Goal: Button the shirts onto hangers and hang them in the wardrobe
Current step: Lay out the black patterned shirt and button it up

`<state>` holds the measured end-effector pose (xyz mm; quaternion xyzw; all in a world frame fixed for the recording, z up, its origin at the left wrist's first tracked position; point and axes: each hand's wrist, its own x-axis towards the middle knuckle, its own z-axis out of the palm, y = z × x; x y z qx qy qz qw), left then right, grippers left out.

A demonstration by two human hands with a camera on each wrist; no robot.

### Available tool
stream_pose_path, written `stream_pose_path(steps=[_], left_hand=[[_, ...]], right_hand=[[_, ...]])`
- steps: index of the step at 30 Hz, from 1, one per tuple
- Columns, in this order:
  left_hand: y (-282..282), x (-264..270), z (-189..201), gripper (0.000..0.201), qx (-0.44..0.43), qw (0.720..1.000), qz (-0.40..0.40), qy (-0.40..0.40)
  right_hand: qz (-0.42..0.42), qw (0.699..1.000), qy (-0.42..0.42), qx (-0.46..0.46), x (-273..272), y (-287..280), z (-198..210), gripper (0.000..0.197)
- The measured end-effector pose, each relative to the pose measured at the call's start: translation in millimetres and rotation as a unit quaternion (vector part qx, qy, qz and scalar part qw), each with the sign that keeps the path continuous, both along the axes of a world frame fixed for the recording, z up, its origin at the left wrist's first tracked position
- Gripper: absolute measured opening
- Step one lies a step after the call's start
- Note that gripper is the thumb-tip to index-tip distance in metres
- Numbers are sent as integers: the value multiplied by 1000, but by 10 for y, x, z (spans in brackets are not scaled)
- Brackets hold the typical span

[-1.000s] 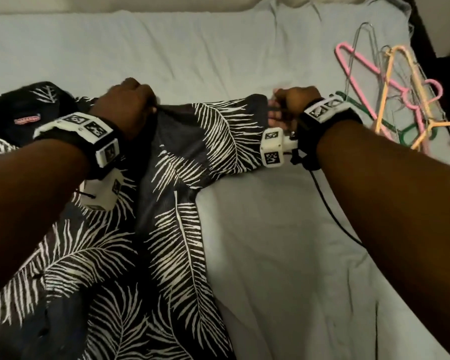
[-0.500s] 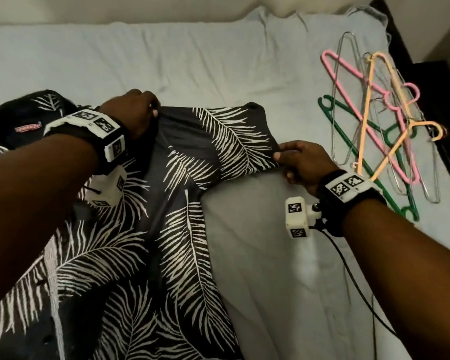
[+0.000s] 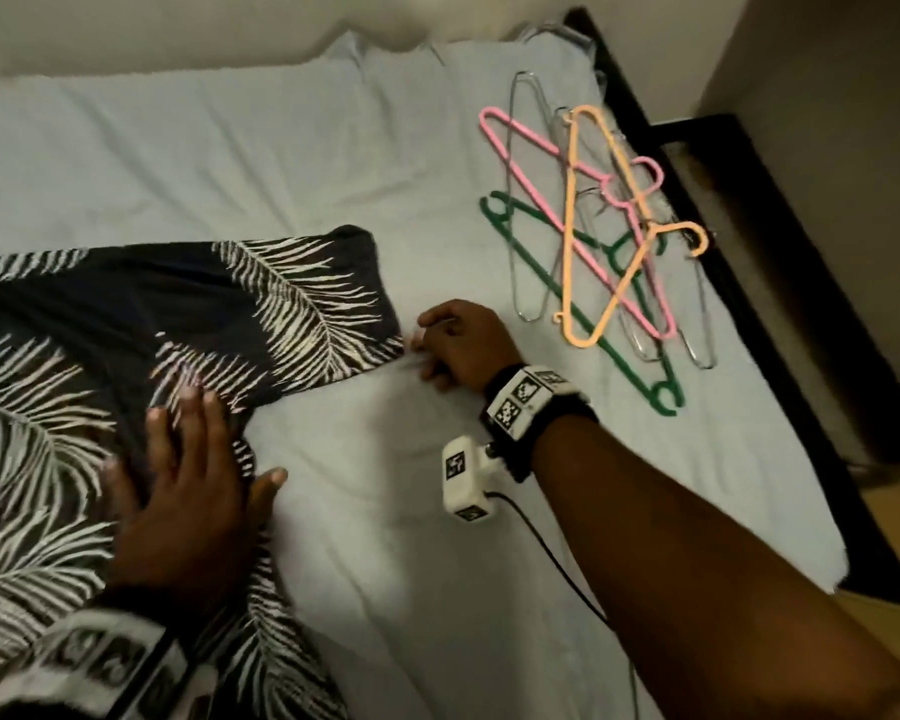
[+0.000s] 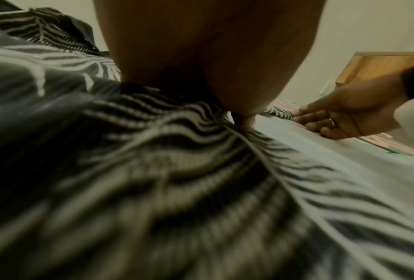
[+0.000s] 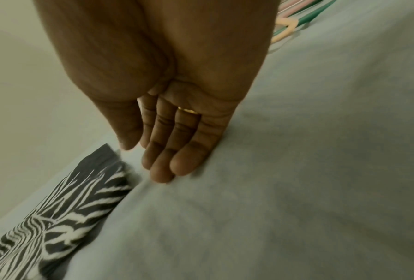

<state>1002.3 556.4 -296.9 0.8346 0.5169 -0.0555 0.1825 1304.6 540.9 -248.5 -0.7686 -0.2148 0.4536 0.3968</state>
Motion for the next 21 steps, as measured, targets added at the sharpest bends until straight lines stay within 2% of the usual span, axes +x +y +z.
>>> stream_pose_path(steps=[2,4,6,8,9,11,13,17,19,21], left_hand=[[-322,87,33,96,-15,1000,-5,12],[-647,235,146,99,-9,1000,-21,18],[-966,319,181,100,-6,999,-52,8],[-1215,302,172,96,-17,993,-90,74],[-1303,252,159,98,-4,989,-114,89],[-1422,141,232,102,39,981,-168,92],[-1522,216,358,98,24,988,-119,94],[-1596,541,433,75,27,997,-28,64],[-1503,537,393,76,-4,999,22,23],[-1439,473,391,87,-5,1000,30,0]], right_hand=[[-24,999,-49,-5,232,-121,20,6],[-53,986,-159,-20,558,-274,32,12],[-107,955,-270,-62,914,-444,134,17],[-180,917,-339,-108,1245,-595,245,22],[-206,904,-349,-136,1372,-651,288,26],[-217,900,-325,-190,1563,-694,324,36],[-191,905,-292,-245,1630,-658,301,43],[-130,913,-294,-250,1630,-579,207,42],[-109,904,-333,-247,1647,-551,184,40],[-120,893,-353,-252,1677,-560,185,42]])
